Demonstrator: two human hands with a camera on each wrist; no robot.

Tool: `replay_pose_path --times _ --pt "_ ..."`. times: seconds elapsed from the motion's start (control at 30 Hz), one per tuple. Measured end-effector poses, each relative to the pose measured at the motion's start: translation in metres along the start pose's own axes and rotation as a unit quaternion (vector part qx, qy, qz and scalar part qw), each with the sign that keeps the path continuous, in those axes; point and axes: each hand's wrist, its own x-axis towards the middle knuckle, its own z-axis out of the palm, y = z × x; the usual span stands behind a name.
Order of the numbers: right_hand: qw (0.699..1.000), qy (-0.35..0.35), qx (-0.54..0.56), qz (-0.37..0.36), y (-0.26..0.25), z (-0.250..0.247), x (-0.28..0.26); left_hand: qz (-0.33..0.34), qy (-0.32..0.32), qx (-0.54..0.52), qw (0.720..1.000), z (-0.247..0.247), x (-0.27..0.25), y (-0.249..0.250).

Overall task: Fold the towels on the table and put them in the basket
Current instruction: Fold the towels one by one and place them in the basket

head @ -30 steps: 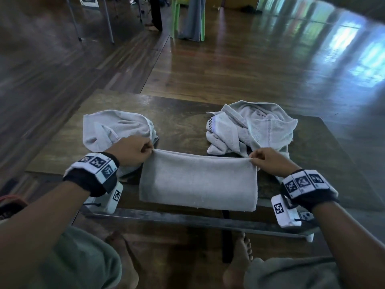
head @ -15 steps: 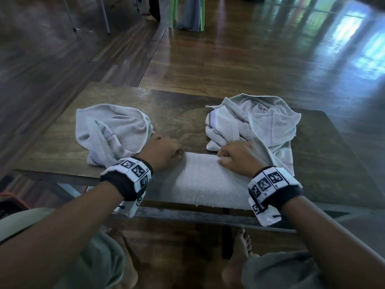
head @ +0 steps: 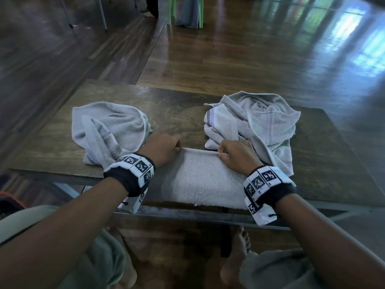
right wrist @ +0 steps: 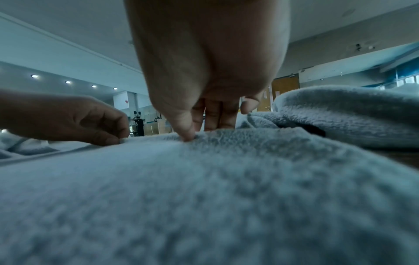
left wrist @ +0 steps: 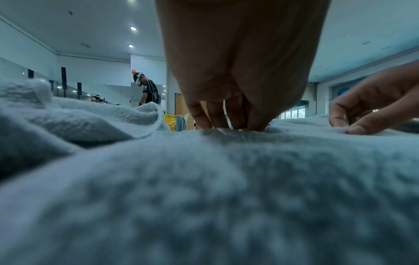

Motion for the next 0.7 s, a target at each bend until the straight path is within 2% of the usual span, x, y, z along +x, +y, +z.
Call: replay_pose_path --times 0.37,0.53,0.7 --pt "0.992 0.018 -0.125 0.029 0.032 -0.005 -0.020 -0.022 -0.010 0.025 0.999 -0.015 -0.021 -0.051" --pt "0.992 0.006 -0.114 0.046 0.045 -0.014 -0.027 -0.015 0.008 0.023 1.000 -0.022 -0.031 -0.063" --pt "0.992 0.046 -0.102 0.055 0.049 -0.015 -0.027 -0.014 0.037 0.061 0.997 -0.020 -0.027 -0.059"
